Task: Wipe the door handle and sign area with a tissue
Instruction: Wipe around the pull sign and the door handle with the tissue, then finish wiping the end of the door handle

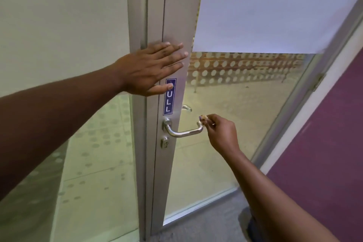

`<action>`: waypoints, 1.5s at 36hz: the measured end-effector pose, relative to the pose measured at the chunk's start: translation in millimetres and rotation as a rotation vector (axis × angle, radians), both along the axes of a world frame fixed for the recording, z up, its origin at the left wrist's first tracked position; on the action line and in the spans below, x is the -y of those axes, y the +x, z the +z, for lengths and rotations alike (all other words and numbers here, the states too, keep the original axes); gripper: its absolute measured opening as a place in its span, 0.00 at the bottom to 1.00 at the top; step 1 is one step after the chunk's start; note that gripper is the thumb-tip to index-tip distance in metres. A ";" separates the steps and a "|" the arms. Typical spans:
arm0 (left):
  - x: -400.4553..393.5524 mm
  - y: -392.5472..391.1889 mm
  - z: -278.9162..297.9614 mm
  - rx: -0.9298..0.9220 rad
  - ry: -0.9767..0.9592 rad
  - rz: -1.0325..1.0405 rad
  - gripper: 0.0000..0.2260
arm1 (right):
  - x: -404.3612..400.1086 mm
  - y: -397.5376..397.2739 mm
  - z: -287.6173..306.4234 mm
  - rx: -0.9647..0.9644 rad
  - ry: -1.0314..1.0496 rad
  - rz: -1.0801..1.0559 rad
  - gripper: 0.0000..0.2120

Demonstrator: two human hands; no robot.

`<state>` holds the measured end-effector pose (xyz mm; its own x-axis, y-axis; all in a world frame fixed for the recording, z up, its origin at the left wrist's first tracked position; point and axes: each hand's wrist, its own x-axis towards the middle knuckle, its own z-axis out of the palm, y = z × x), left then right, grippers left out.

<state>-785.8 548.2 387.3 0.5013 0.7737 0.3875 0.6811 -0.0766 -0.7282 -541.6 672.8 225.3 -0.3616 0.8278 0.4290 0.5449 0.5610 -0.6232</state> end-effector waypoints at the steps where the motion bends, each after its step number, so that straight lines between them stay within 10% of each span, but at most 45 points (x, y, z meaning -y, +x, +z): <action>1: -0.6 3.2 -3.0 0.009 -0.014 -0.014 0.35 | -0.3 1.9 1.4 0.008 0.003 -0.013 0.06; 27: -130.3 151.0 -149.8 0.214 -0.508 -0.232 0.31 | -62.2 125.7 -31.0 0.221 -0.009 -0.298 0.12; 54: -385.0 373.7 -319.4 0.433 -0.684 0.096 0.35 | -307.4 366.4 -183.6 0.465 -0.238 -0.548 0.06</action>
<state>-412.1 933.1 67.8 0.3343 0.9415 -0.0420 0.9180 -0.3354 -0.2118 -175.3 980.3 41.6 0.0283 0.9924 0.1201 0.9434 0.0132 -0.3315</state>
